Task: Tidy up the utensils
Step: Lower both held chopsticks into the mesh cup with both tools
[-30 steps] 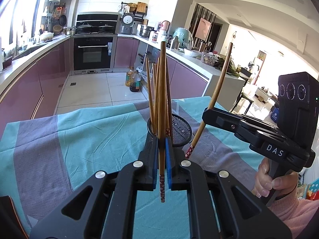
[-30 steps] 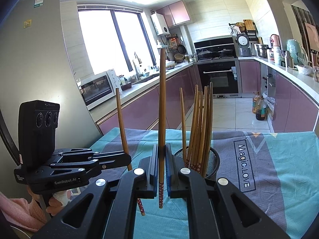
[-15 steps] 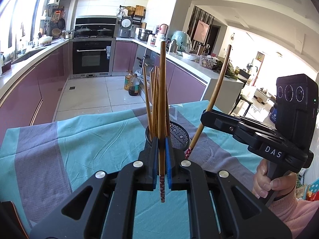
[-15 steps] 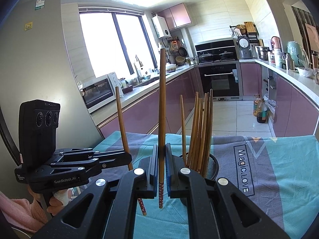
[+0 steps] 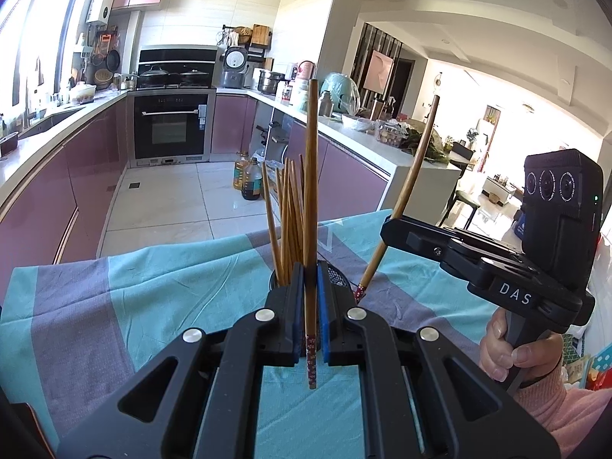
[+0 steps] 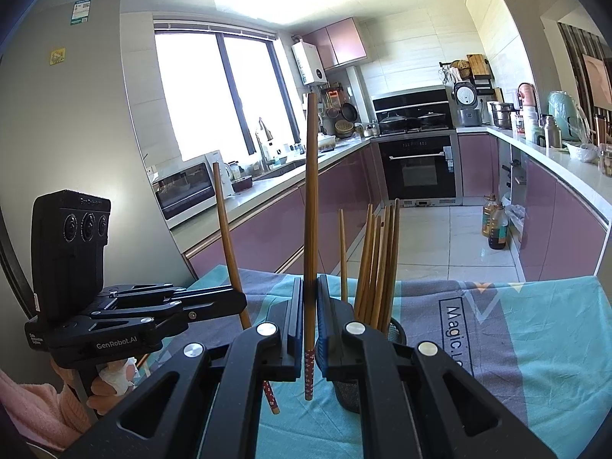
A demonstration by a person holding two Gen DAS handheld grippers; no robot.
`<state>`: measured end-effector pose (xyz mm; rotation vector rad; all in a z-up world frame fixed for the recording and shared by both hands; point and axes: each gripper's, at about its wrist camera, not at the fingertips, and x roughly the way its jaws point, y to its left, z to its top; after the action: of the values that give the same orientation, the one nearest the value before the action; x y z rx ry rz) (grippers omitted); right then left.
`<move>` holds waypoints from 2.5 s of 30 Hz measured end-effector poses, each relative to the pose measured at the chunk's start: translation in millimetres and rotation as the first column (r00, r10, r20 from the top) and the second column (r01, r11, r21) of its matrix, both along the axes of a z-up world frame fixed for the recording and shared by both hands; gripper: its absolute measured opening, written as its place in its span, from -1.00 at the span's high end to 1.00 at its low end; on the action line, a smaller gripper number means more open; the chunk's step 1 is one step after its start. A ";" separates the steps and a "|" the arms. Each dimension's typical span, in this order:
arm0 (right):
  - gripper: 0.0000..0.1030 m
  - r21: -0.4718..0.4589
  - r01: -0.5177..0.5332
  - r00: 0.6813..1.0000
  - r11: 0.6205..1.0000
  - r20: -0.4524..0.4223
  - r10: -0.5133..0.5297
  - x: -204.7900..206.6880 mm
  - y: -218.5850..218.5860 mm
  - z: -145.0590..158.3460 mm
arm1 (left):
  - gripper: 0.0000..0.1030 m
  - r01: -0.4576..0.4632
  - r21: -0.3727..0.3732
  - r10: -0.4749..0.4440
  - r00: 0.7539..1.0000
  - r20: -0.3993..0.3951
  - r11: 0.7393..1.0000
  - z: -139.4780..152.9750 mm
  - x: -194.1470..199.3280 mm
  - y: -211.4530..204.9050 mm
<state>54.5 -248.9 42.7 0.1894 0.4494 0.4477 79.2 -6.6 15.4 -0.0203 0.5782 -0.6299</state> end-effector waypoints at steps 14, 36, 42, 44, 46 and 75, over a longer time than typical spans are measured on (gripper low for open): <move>0.89 -0.004 0.005 0.999 1.000 0.032 -0.005 4.7 -3.3 10.2 | 0.85 -0.003 -0.029 0.004 0.998 0.060 1.000 22.9 -4.3 -4.0; 0.89 -0.032 0.045 0.999 0.998 0.024 -0.044 30.2 -8.4 6.0 | 0.85 -0.014 -0.062 0.020 0.995 0.098 0.998 41.0 -1.6 -14.3; 0.89 -0.035 0.052 0.999 0.998 0.010 -0.052 35.8 -10.0 0.3 | 0.85 -0.010 -0.060 0.015 0.996 0.082 0.998 39.7 6.1 -11.0; 0.89 -0.035 0.052 0.999 0.998 0.003 -0.052 37.6 -10.3 -1.7 | 0.85 -0.012 -0.056 0.016 0.997 0.080 0.998 38.2 5.7 -11.0; 0.89 -0.036 0.054 0.999 0.998 0.000 -0.054 39.4 -10.2 -2.5 | 0.85 -0.009 -0.055 0.013 0.997 0.071 0.998 37.6 7.3 -9.1; 0.89 -0.092 0.050 0.996 0.994 -0.072 -0.056 52.9 2.3 -24.4 | 0.85 -0.003 -0.010 0.003 1.000 -0.003 1.000 18.6 27.8 -16.5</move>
<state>107.4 -246.5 18.3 0.1306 0.5358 0.3681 107.0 -23.1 33.9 -0.0311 0.5779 -0.6301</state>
